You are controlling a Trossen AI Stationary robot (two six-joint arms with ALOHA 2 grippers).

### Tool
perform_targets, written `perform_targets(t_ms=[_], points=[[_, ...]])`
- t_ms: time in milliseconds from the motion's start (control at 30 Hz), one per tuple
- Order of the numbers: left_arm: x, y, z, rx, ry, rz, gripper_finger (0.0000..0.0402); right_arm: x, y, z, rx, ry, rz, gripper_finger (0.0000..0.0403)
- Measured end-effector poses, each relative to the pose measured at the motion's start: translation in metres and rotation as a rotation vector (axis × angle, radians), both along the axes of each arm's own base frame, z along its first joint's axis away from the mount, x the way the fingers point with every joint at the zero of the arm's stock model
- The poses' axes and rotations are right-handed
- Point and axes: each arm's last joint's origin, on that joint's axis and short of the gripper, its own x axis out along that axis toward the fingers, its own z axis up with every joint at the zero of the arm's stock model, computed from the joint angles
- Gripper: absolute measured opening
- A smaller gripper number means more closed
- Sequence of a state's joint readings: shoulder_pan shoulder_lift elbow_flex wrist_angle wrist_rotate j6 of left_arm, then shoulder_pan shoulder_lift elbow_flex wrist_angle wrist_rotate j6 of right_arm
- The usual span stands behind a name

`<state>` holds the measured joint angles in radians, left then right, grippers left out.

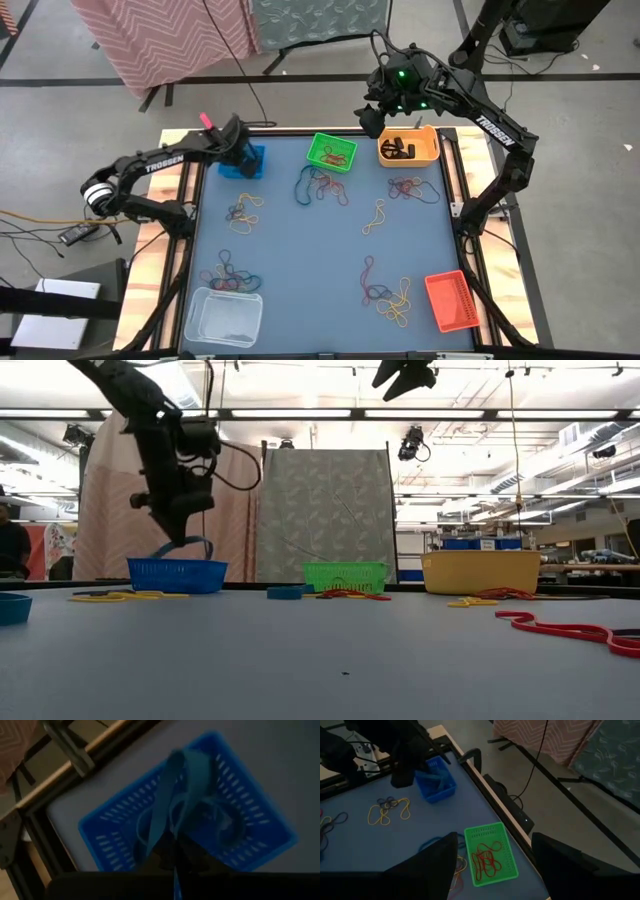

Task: Sort rubber bands into baskets
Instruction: Put the blue rubber band into the blue bin

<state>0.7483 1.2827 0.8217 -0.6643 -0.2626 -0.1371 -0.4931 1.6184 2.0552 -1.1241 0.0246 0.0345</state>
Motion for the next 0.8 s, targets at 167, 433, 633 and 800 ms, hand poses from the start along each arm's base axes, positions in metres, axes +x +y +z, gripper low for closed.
perform_targets(t_ms=[167,433,633,800], points=[[-0.002,-0.001,-0.006,-0.007,0.009,0.001,0.0018,0.000,0.000,0.000,0.000,0.000,0.000,0.0265],[0.005,0.002,0.012,-0.018,-0.057,-0.027,0.0110,0.000,0.000,0.000,0.017,-0.011,-0.017,0.0265],[0.008,0.005,0.040,-0.012,-0.049,-0.062,0.0194,0.000,0.000,0.000,0.018,-0.010,-0.017,0.0265],[0.014,0.001,0.062,-0.086,-0.142,-0.149,0.0246,0.000,0.000,0.000,0.018,-0.010,-0.017,0.0265]])
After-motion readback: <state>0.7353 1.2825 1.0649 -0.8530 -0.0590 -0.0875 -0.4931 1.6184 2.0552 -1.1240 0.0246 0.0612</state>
